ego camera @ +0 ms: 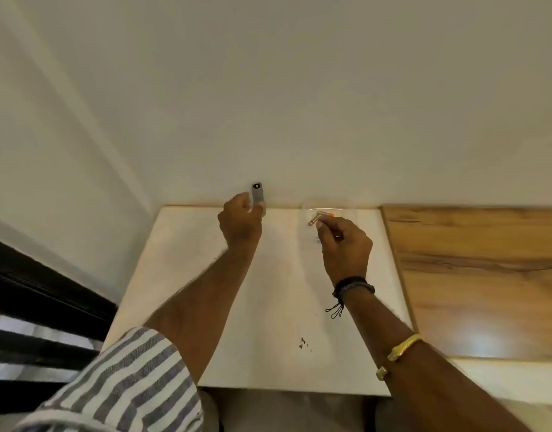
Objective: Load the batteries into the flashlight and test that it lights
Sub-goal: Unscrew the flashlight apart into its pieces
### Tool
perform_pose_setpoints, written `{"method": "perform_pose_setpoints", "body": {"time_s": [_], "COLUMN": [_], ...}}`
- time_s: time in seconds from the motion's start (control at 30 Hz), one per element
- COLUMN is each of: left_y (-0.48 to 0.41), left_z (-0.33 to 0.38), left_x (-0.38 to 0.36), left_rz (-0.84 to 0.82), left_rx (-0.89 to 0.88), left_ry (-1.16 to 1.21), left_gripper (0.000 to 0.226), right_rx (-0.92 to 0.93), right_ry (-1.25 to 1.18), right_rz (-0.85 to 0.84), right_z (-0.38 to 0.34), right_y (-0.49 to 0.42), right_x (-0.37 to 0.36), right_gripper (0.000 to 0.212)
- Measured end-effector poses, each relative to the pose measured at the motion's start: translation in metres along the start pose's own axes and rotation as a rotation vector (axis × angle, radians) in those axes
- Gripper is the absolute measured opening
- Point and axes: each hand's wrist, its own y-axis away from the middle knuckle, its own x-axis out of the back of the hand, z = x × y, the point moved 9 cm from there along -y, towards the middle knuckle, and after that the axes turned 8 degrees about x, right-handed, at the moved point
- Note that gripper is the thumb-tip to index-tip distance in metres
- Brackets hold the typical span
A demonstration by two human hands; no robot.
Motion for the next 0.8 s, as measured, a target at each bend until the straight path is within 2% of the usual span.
{"method": "perform_pose_setpoints", "body": {"time_s": [0.1, 0.2, 0.3, 0.47, 0.6, 0.8], "left_y": [-0.017, -0.028, -0.035, -0.037, -0.016, 0.052], "left_z": [-0.005, -0.010, -0.014, -0.015, -0.009, 0.005], "left_x": [-0.018, -0.033, -0.041, -0.046, -0.040, -0.027], "left_rz": [0.006, 0.012, 0.021, 0.024, -0.030, -0.174], "left_rx": [0.054, 0.092, 0.101, 0.084, 0.015, -0.199], "left_ry": [-0.005, -0.030, -0.019, -0.033, 0.028, 0.020], "left_gripper": [0.032, 0.019, 0.028, 0.021, 0.021, 0.019], "right_rx": [-0.056, -0.077, -0.087, -0.107, -0.126, -0.146], "right_ry": [-0.035, -0.056, -0.075, -0.098, -0.089, -0.100], "right_rz": [0.004, 0.008, 0.012, 0.015, 0.006, 0.024], "right_z": [0.018, 0.030, 0.035, 0.038, 0.037, 0.023], "right_y": [-0.006, -0.006, -0.007, -0.004, 0.004, 0.028], "right_x": [-0.014, -0.026, -0.030, -0.029, -0.020, 0.000], "right_gripper": [0.010, 0.009, 0.009, 0.008, 0.010, 0.010]}}
